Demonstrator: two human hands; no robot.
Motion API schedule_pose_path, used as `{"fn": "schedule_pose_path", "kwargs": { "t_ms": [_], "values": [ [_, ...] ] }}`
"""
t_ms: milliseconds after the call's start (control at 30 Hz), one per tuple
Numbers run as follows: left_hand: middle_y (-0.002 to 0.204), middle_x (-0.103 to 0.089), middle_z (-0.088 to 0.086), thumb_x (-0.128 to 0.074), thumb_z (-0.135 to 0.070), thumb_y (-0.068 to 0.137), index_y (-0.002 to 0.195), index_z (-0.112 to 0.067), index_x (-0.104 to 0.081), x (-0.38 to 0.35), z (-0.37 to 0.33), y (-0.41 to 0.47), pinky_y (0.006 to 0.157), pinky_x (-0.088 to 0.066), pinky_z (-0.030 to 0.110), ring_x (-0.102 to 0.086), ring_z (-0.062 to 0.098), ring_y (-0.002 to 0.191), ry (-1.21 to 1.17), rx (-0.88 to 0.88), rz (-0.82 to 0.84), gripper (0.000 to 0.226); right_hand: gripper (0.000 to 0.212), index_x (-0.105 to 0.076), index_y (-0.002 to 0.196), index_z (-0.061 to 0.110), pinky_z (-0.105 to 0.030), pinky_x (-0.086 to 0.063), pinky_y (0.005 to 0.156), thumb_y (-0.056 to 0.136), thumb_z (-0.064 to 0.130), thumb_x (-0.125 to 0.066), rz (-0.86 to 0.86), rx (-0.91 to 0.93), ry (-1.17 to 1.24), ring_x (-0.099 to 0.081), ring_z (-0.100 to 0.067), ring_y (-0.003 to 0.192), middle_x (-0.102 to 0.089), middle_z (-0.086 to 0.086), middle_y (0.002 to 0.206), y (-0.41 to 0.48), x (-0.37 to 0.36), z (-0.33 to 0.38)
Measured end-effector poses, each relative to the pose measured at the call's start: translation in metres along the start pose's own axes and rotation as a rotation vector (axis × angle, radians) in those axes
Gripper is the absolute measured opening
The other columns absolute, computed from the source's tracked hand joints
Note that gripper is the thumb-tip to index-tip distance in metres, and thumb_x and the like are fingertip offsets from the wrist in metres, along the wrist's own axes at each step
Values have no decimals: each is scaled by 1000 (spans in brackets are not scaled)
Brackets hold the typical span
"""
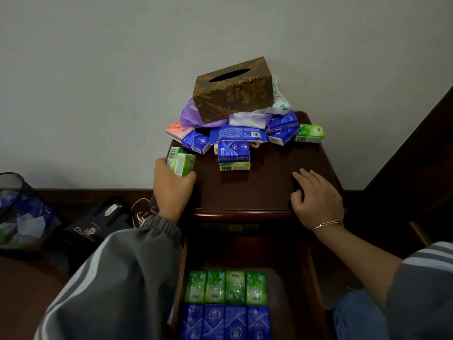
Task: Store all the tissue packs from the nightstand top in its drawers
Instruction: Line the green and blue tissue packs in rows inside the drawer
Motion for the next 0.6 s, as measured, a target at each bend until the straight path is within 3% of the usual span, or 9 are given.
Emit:
{"fn": "schedule_pose_path", "kwargs": {
  "t_ms": [67, 133, 300, 400, 500, 600],
  "values": [
    [100, -57, -3, -72, -30, 71, 112, -17, -46, -2, 4, -10, 56, -31, 8, -54, 10, 79, -96, -26, -79, 50, 56, -58, 128, 15, -39, -39, 106, 80, 33, -35, 13, 0, 3, -47, -23, 129, -56, -5, 135, -1, 0, -1],
    [100, -58, -4, -71, -34, 71, 114, -18, -47, -4, 6, -12, 60, -31, 7, -54, 7, 79, -118, -39, -127, 52, 54, -56, 130, 16, -38, -38, 107, 82, 34, -37, 25, 0, 12, -45, -21, 131, -54, -4, 137, 1, -1, -2],
    [108, -59, 4, -70, -35, 72, 116, -16, -46, -6, 9, -11, 74, -43, 27, -59, 17, 91, -91, -56, -141, 53, 41, -59, 126, 19, -38, -38, 105, 87, 32, -54, 31, -22, 109, -47, -20, 128, -55, -1, 135, 6, 2, -5],
    [109, -59, 6, -68, -37, 74, 119, -13, -47, -8, 8, -12, 79, -49, 36, -61, 24, 96, -68, -37, -143, 55, 33, -66, 111, 14, -38, -45, 95, 81, 28, -65, -115, -112, 325, -58, -26, 111, -65, -5, 118, 22, 14, -2],
    [112, -58, 7, -68, -37, 74, 121, -11, -46, -8, 8, -11, 83, -51, 44, -60, 27, 100, -50, -38, -162, 58, 44, -60, 117, 12, -38, -42, 91, 79, 34, -67, -179, -149, 349, -54, -29, 110, -60, -10, 118, 66, 21, 9],
    [115, -57, 8, -67, -38, 74, 124, -10, -45, -9, 9, -11, 84, -51, 46, -59, 27, 103, -29, -37, -171, 61, 70, -45, 132, 14, -40, -40, 96, 75, 45, -70, -86, -133, 246, -45, -30, 119, -48, -13, 132, 119, 18, 19]
  ]
}}
Point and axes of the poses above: each hand's wrist, its own y-axis towards the middle knuckle, its own x-axis out of the back of the hand, z = x × y, the point moved 3 cm from there along y, towards the middle knuckle
